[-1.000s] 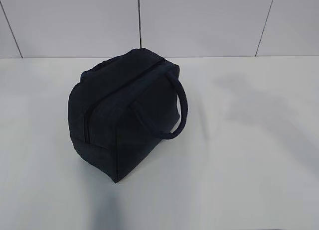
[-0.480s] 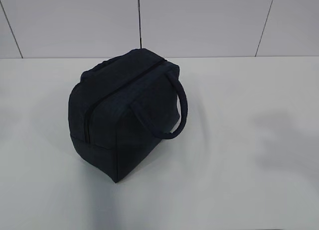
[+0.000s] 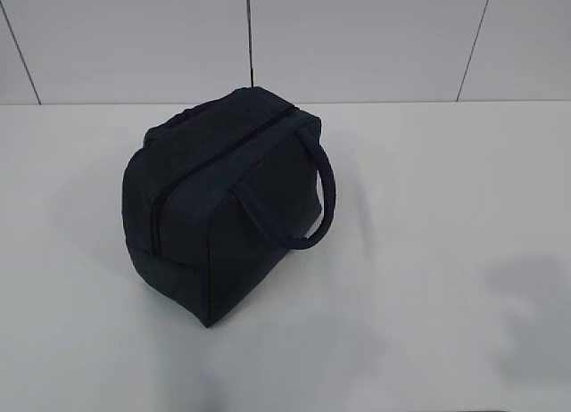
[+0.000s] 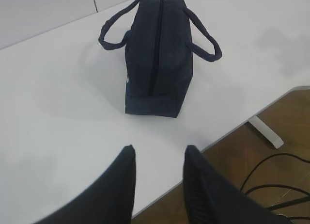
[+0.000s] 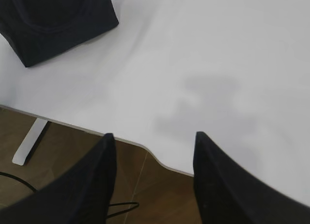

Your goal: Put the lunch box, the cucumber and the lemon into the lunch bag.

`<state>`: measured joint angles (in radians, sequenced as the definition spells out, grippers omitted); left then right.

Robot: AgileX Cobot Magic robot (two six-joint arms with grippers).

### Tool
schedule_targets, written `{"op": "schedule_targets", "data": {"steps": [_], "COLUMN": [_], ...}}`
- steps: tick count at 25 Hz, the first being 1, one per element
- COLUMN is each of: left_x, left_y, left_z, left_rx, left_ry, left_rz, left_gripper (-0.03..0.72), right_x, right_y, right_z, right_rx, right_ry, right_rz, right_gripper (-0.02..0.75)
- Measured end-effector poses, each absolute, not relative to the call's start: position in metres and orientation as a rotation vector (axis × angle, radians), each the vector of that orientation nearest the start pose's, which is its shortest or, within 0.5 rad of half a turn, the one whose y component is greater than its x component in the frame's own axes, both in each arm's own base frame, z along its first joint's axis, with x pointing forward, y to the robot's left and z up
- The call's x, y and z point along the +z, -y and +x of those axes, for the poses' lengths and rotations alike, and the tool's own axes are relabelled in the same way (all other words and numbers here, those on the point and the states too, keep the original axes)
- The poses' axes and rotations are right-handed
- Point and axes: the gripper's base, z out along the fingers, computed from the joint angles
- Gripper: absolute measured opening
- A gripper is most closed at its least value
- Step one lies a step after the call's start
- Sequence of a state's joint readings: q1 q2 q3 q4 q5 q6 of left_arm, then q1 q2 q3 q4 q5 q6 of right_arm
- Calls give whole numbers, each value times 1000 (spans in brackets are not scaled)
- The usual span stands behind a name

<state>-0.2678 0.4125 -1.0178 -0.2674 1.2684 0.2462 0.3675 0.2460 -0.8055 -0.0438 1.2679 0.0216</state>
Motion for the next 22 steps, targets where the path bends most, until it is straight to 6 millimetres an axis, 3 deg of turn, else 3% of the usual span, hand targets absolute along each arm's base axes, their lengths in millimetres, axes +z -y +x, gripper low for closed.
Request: {"op": "schedule_targets", "data": {"steps": [6, 11, 16, 22], "left_x": [365, 346, 341, 324], "left_y": [20, 19, 17, 19], "left_z": [-13, -27, -36, -33], "left_rx": [-338, -365, -369, -399], "left_ry": [-2052, -2006, -1923, -1948], "left_rz": [605, 601, 579, 582], "left_gripper": [236, 236, 236, 236], "right_x": [307, 285, 272, 269], "right_y": [7, 8, 8, 7], "right_z": [-7, -10, -11, -8], "right_rx": [165, 173, 174, 177], "right_ry": [-2182, -2149, -2139, -2129], "right_rz": [-371, -366, -365, -363], "right_gripper": [386, 386, 386, 385]}}
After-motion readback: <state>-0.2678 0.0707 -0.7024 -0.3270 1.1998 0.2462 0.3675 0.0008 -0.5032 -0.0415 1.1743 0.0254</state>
